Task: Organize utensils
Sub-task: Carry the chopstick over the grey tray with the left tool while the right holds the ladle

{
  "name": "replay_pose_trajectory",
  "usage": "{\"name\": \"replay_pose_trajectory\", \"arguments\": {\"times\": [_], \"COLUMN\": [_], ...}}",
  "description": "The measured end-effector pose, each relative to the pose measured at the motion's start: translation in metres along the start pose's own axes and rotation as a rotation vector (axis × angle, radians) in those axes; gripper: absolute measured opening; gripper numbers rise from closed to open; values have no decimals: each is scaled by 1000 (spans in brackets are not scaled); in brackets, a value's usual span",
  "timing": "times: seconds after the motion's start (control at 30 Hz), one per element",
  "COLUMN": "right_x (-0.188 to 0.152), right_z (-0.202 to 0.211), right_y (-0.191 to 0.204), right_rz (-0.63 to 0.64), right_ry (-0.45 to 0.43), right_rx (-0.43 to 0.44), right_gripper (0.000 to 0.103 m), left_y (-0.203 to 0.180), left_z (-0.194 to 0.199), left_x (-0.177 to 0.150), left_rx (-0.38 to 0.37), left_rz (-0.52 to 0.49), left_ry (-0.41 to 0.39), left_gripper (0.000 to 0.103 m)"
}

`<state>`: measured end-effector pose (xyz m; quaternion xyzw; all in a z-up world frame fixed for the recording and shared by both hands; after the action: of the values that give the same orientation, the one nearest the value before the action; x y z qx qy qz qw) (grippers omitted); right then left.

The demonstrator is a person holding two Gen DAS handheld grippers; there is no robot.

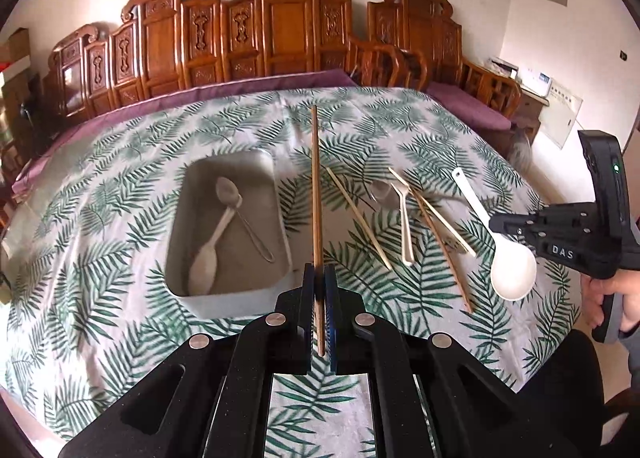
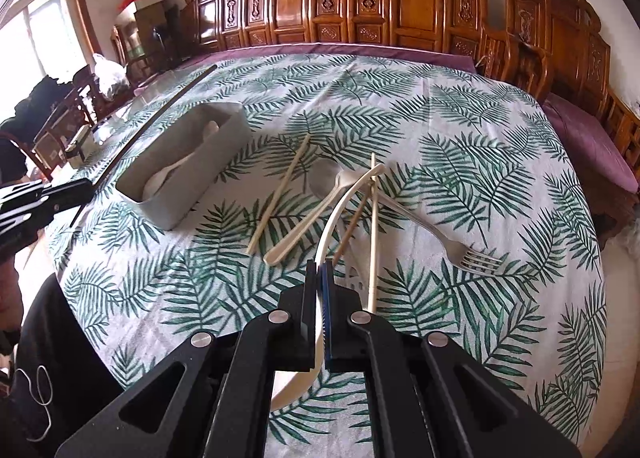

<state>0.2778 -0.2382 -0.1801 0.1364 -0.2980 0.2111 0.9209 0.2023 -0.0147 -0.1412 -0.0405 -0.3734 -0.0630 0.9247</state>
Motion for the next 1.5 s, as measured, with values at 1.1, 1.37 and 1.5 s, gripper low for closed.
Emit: {"name": "replay_pose_trajectory", "arguments": {"times": [1.1,1.37,1.5], "right_x": [73,90,100], "right_z": [-41,-59,-66], "right_y": [90,113,123], "right_rz": [99,121,123], "right_ry": [1,10,9], "right_rx": [80,103,113], "right_gripper": [3,3,3], "left_y": [96,103,110], "left_z": [-78,-77,-68], "left_x": [22,25,30], "left_rx": [39,14,-8], "left_rz": [10,23,42], "left_ry": [133,108,84], "left_gripper": [4,4,5]}}
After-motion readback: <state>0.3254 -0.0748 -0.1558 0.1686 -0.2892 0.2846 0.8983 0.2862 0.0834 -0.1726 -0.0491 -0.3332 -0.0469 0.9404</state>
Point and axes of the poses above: each gripper's, at about its wrist camera, not at the fingertips, and z roughly against the way its jaws point, y to its left, x to its top, the point moved 1 cm from there along -z, roughly the way its jaws point, and after that the axes turned 1 degree about x, right-handed, at the moved point
